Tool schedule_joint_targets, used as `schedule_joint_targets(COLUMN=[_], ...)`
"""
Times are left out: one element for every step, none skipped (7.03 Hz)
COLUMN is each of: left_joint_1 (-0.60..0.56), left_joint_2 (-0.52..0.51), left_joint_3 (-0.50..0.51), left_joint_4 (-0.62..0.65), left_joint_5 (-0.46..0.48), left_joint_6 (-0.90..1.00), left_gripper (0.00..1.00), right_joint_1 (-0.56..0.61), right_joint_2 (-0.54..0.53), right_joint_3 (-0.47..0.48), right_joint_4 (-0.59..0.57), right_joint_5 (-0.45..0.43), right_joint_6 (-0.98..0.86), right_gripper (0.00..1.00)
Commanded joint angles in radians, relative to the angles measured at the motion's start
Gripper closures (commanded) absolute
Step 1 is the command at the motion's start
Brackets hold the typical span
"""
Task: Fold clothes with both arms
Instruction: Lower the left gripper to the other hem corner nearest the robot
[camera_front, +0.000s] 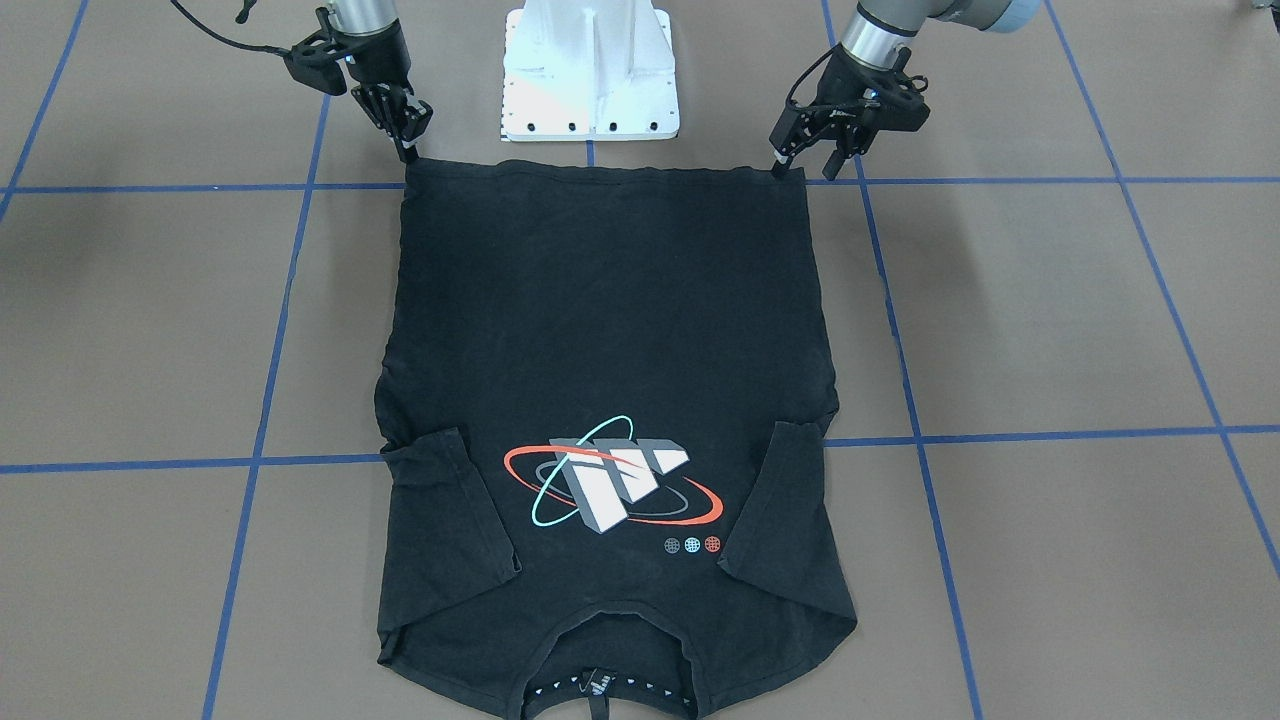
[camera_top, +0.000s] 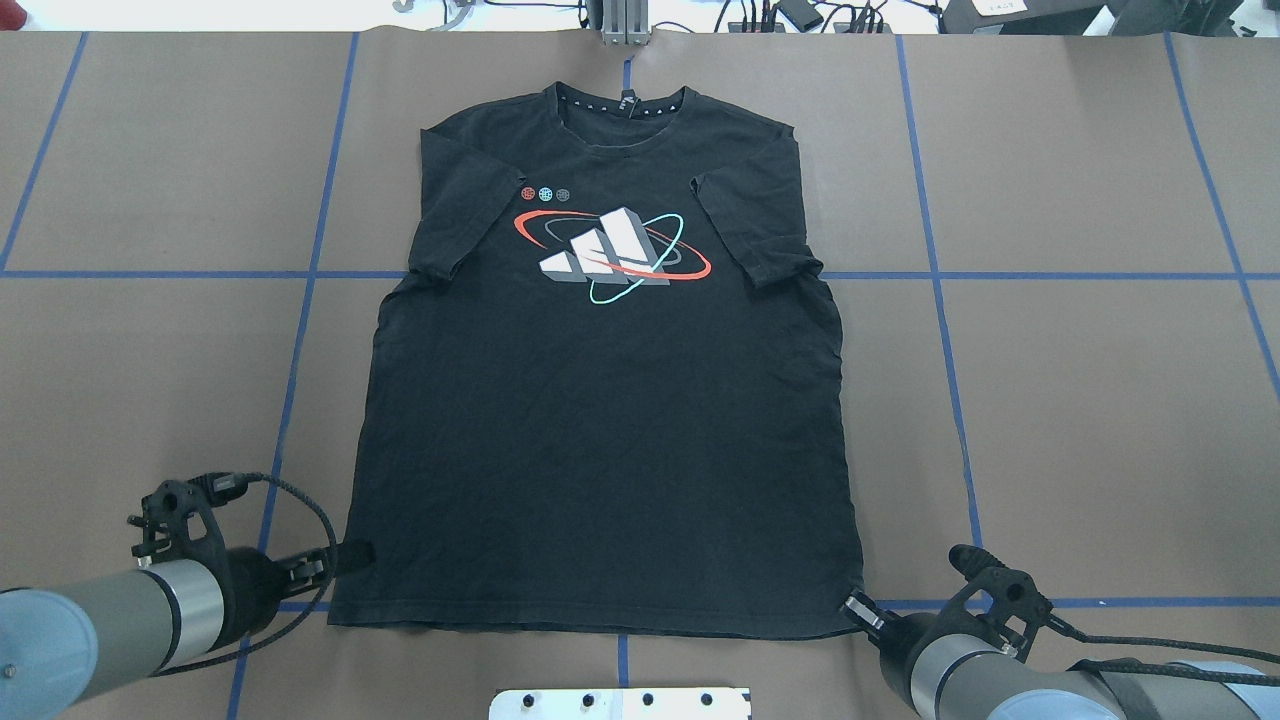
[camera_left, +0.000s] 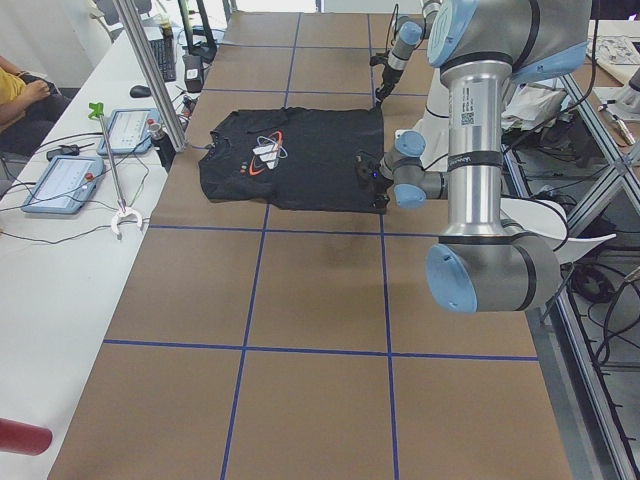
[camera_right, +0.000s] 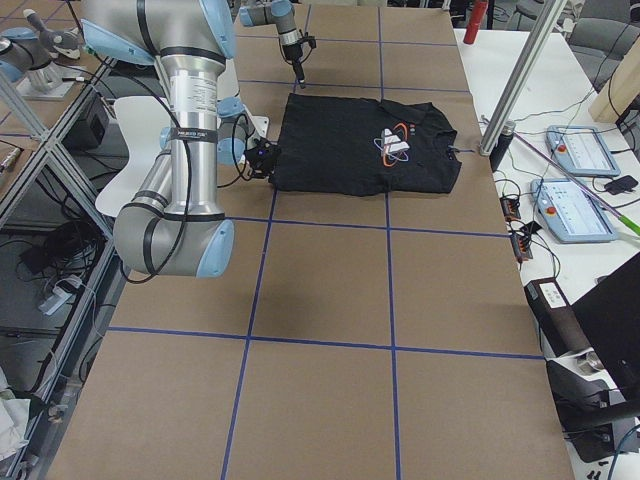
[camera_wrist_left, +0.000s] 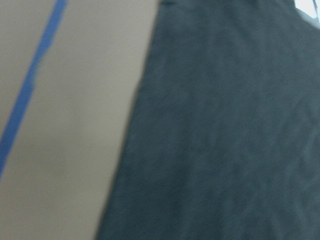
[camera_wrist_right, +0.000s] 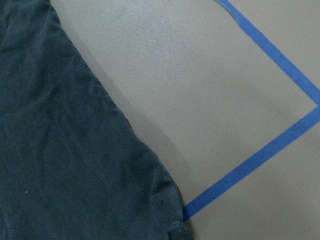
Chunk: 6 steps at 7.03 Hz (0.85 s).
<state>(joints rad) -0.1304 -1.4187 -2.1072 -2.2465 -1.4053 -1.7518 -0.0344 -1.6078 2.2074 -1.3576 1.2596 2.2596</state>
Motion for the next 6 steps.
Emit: schedule_joint_targets(left_joint_1=[0.058,0.077,0.078,0.077,0.074,0.071], left_joint_2=[0.001,-0.020,-0.055,-0.057,-0.051,-0.040], left_joint_3=[0.039,0.067,0.100,0.093,0.078,0.058], left_joint_4=[0.004,0.004,0.002,0.002,0.002,0.002], left_joint_5=[0.020,0.019,0.019,0.014,0.011,0.009], left_joint_6=[-0.034,-0.034,-0.034,-0.034,-0.028,-0.022], left_gripper=[0.25,0.33,0.39,0.55,0.62,0.62], right_joint_1=[0.001,0.001,0.001,0.001,0.001,-0.001], right_joint_2=[-0.006,-0.006,-0.009,-0.011,-0.012,-0.012], right_joint_3=[0.001,0.000,0.000,0.000,0.000,0.000], right_joint_4=[0.000,0.000,0.000,0.000,0.000,0.000], right_joint_5=[-0.002,-0.002,-0.002,-0.002,-0.002,-0.002], right_joint_6=[0.000,0.000,0.000,0.000,0.000,0.000], right_gripper=[1.00,1.00,1.00,1.00,1.00,1.00])
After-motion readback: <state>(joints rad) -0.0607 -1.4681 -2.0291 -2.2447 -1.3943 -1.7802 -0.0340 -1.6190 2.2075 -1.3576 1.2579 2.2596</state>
